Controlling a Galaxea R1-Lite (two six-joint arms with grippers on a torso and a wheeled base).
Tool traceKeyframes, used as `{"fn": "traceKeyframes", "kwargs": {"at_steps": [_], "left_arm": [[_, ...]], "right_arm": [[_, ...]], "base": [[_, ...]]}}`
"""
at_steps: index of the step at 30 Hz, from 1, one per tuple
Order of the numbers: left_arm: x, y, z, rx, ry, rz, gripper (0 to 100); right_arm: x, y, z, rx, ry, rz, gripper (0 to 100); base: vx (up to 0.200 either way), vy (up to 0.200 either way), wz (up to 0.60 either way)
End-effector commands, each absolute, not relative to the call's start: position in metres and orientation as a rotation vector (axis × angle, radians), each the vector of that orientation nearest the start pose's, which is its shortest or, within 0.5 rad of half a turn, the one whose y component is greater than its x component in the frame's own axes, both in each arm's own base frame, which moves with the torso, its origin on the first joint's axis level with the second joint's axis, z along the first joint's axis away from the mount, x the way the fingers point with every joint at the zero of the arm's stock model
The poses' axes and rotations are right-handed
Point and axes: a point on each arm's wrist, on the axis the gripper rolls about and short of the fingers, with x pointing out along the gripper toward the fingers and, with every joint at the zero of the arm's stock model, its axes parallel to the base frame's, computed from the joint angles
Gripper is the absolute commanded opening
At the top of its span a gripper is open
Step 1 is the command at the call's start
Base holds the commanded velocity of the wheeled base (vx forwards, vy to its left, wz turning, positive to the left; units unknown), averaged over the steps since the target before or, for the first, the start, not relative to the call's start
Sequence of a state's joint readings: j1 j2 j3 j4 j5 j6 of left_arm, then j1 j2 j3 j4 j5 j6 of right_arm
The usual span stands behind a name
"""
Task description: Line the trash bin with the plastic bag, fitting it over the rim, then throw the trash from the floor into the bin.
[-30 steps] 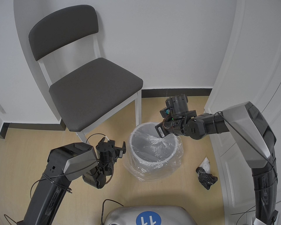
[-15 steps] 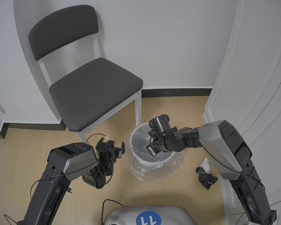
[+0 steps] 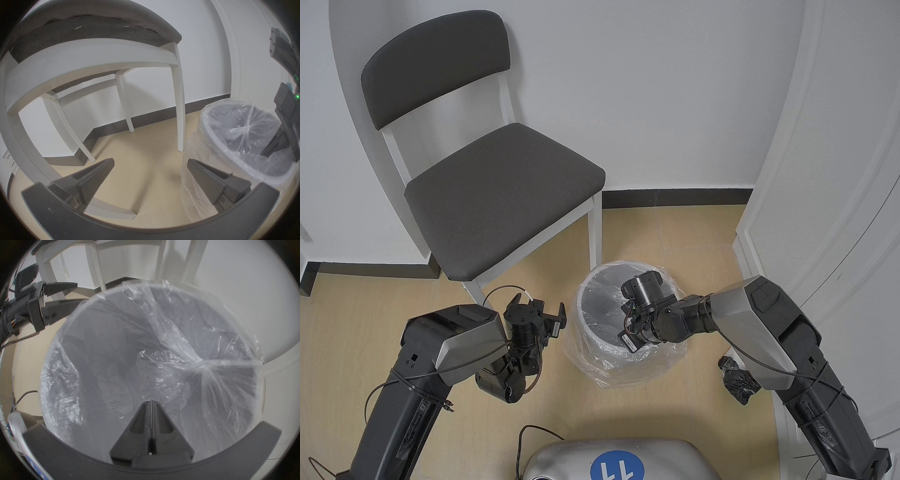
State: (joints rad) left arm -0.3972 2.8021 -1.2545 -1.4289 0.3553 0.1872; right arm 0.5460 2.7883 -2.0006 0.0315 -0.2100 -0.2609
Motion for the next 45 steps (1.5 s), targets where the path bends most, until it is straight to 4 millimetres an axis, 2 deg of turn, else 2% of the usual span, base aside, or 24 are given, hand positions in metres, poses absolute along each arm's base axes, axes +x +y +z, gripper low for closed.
{"fn": "traceKeyframes", "kwargs": {"at_steps": [1,5,9,19,25,31,33,36,38,40,43,44,45], "left_arm": [[0.430,-0.172,-0.085,0.230,0.106,-0.053,100],[0.430,-0.172,-0.085,0.230,0.106,-0.053,100],[0.430,-0.172,-0.085,0.232,0.106,-0.052,100],[0.430,-0.172,-0.085,0.230,0.104,-0.053,100],[0.430,-0.172,-0.085,0.231,0.103,-0.053,100],[0.432,-0.174,-0.088,0.236,0.024,-0.060,100],[0.438,-0.177,-0.089,0.252,-0.015,-0.059,100],[0.432,-0.178,-0.091,0.259,0.002,-0.089,100],[0.427,-0.178,-0.092,0.265,0.019,-0.113,100],[0.421,-0.177,-0.079,0.266,0.024,-0.146,100],[0.414,-0.175,-0.046,0.254,0.000,-0.144,100],[0.412,-0.174,-0.041,0.254,-0.002,-0.144,100],[0.404,-0.172,-0.027,0.252,-0.002,-0.148,100]], "right_arm": [[0.455,0.263,-0.053,-0.581,0.762,0.419,0],[0.455,0.258,-0.058,-0.603,0.790,0.420,0],[0.452,0.251,-0.052,-0.626,0.853,0.423,0],[0.448,0.230,-0.005,-0.707,0.927,0.440,0],[0.452,0.228,0.003,-0.692,0.894,0.428,0],[0.456,0.234,0.007,-0.646,0.828,0.410,0],[0.455,0.234,0.015,-0.624,0.820,0.401,0],[0.453,0.235,0.039,-0.588,0.778,0.388,0],[0.450,0.233,0.047,-0.585,0.772,0.385,0],[0.439,0.228,0.062,-0.586,0.773,0.388,0],[0.421,0.224,0.085,-0.573,0.762,0.390,0],[0.418,0.223,0.088,-0.569,0.760,0.389,0],[0.409,0.222,0.097,-0.555,0.741,0.388,0]], "base": [[0.000,0.000,0.00],[0.000,0.000,0.00],[0.000,0.000,0.00],[0.000,0.000,0.00],[0.000,0.000,0.00],[0.000,0.000,0.00],[0.000,0.000,0.00],[0.000,0.000,0.00],[0.000,0.000,0.00],[0.000,0.000,0.00],[0.000,0.000,0.00],[0.000,0.000,0.00],[0.000,0.000,0.00]]}}
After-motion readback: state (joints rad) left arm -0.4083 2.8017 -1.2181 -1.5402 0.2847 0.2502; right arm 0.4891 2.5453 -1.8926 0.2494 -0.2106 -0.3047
